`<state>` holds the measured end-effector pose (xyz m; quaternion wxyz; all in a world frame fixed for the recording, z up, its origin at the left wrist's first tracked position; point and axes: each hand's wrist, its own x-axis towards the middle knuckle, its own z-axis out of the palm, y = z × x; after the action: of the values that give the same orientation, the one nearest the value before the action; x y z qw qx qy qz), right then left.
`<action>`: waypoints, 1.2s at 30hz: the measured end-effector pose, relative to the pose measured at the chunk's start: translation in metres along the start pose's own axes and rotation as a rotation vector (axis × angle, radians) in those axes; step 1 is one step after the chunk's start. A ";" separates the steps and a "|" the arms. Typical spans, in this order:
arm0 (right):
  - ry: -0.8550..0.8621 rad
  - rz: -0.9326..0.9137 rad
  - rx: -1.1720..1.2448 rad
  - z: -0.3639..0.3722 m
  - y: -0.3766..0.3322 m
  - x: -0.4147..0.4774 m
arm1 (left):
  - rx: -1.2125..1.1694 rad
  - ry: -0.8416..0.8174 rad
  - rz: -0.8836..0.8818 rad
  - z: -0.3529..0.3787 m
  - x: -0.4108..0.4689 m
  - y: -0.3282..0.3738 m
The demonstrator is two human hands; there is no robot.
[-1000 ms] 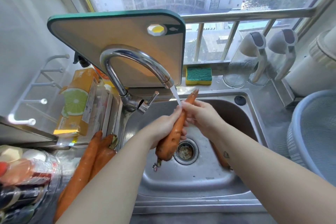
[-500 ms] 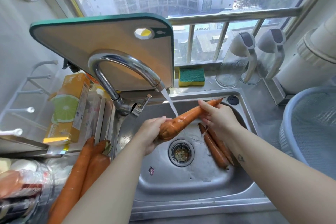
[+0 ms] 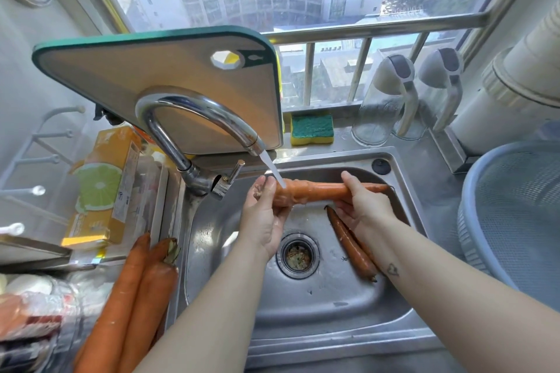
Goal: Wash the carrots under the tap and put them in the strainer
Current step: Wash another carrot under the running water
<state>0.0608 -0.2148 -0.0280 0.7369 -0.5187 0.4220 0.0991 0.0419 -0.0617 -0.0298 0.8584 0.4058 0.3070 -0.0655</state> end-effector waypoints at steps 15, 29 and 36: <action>-0.054 0.036 0.039 0.007 0.007 -0.014 | 0.371 0.060 0.257 0.009 -0.006 -0.008; -0.030 0.066 0.082 0.001 0.012 -0.012 | 0.398 -0.008 0.211 0.001 -0.001 -0.010; -0.027 0.052 0.110 0.005 0.018 -0.013 | 0.375 -0.093 0.202 -0.006 -0.005 0.000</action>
<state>0.0449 -0.1992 -0.0302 0.7670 -0.4650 0.4303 0.1019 0.0345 -0.0579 -0.0298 0.7835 0.5834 0.2072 -0.0537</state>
